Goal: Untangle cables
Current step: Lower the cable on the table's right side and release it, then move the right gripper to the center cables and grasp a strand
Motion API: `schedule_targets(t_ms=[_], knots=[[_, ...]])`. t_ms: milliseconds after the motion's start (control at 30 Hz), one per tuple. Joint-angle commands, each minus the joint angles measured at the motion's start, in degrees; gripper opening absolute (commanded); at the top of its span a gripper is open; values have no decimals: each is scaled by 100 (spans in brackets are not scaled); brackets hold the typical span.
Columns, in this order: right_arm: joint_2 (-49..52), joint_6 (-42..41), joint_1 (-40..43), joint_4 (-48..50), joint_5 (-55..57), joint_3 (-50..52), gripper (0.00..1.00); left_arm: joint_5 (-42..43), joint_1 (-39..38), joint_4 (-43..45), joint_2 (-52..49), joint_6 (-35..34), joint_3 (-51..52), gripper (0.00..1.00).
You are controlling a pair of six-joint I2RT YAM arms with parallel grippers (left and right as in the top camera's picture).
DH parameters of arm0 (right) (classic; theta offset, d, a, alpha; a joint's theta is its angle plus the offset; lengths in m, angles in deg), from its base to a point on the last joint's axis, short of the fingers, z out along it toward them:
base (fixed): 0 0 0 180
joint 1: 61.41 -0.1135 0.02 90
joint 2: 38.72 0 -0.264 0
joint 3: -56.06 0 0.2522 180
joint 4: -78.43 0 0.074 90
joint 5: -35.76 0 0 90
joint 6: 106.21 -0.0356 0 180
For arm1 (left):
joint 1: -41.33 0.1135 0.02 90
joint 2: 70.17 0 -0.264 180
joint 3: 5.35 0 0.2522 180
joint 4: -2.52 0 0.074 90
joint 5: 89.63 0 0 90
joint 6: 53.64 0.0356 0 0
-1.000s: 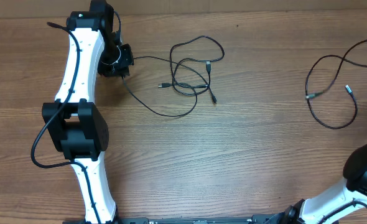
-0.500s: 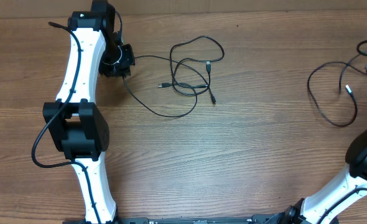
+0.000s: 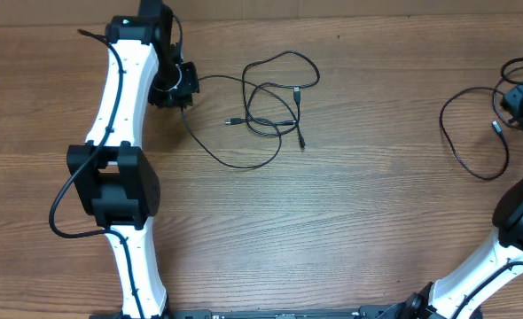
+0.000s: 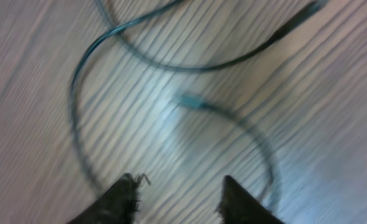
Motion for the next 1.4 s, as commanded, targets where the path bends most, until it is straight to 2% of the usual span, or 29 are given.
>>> schedule_targets(t_ms=[0,67,233,733,867,1033,1367], knots=[[4,9,-61,-81,-837,13,54,-48,-155,63,59,-81,4,11],[7,11,-131,-149,-833,20,59,-52,-221,85,59,-81,4,11],[7,31,-337,-227,-831,92,65,-50,-367,146,57,-81,7,10],[9,28,-1606,164,-946,527,68,-52,-522,278,57,-83,9,13],[9,28,-2096,280,-1196,535,68,-52,-522,275,57,-83,7,5],[11,31,-2782,380,-1550,535,70,-52,-522,310,57,-107,7,4],[11,72,-4138,824,-1733,535,75,-50,-522,531,57,-1137,9,4]])
